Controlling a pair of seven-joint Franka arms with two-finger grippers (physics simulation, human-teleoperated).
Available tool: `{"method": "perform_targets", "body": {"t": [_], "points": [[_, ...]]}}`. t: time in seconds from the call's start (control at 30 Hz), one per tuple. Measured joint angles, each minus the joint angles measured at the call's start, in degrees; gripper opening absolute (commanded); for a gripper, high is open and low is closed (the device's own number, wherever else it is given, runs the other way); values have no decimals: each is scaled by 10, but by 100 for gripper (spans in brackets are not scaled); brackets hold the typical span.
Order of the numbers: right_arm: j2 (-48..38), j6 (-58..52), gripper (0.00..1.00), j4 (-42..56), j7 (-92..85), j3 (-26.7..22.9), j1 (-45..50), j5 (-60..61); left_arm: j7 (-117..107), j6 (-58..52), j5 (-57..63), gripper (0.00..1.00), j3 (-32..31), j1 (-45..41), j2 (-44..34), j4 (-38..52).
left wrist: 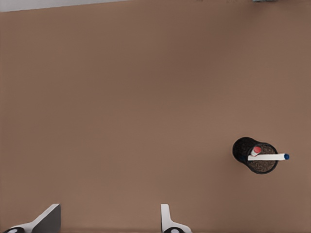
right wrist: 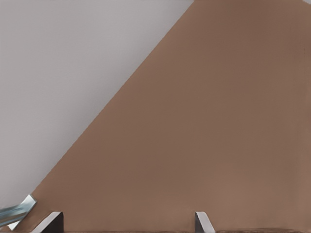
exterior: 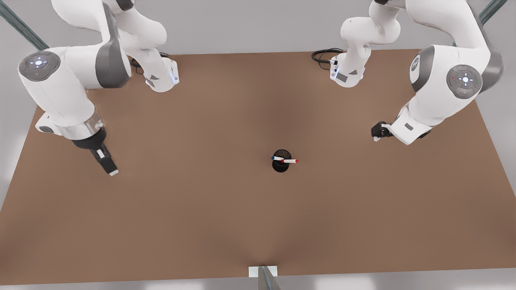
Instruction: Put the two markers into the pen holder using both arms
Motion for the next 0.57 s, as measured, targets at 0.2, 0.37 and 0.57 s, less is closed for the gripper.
{"method": "perform_targets", "body": {"t": [0.2, 0.37, 0.57], "points": [[-72, -44, 100, -124, -157, 28, -23, 32, -13, 11, 1, 100, -1, -2, 20, 15], [-46, -59, 100, -85, -281, 12, 6, 54, -21, 15, 1, 100, -1, -3, 21, 16], [-37, -68, 100, -55, -394, 17, -35, 47, -29, 17, 2, 100, -1, -3, 22, 16]]}}
